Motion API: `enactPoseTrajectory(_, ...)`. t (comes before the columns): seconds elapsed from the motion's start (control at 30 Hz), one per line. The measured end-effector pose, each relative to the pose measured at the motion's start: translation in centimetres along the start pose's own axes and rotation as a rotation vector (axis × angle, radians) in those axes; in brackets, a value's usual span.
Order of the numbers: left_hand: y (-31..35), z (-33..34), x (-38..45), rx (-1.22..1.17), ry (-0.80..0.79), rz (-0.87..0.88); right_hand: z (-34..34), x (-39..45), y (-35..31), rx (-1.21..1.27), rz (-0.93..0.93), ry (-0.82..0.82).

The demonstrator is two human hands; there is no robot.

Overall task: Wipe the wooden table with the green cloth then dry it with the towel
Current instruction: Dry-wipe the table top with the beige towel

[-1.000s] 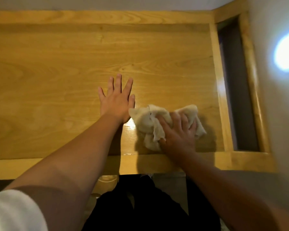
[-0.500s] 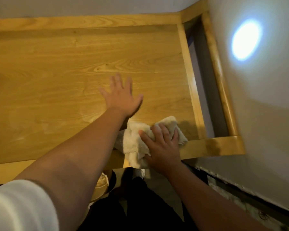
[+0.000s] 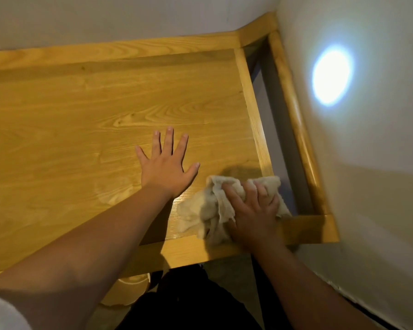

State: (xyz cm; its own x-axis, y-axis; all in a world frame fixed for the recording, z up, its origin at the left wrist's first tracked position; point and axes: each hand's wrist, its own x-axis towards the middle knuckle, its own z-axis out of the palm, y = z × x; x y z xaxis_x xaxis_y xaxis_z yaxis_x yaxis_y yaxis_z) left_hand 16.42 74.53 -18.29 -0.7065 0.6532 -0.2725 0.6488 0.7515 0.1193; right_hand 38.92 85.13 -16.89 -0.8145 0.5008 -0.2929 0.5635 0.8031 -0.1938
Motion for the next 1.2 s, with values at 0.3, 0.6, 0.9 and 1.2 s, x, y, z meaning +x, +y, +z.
enactPoseTrajectory(0.3, -0.1, 0.4, 0.3, 0.017, -0.007, 0.019, -3.7, 16.5, -0.1, -0.049, -0.047, 0.113)
enactPoseTrajectory(0.6, -0.3, 0.3, 0.5, 0.049, -0.001, 0.045, -7.1, 28.9, -1.1, -0.085, -0.095, 0.240)
enactPoseTrajectory(0.9, -0.2, 0.1, 0.6, 0.027, -0.039, 0.046, -10.0, 40.6, -2.1, -0.132, -0.073, 0.204)
enactPoseTrajectory(1.2, -0.2, 0.1, 0.7, 0.031, -0.044, 0.039, -10.8, 43.3, -2.2, -0.119, -0.076, 0.202)
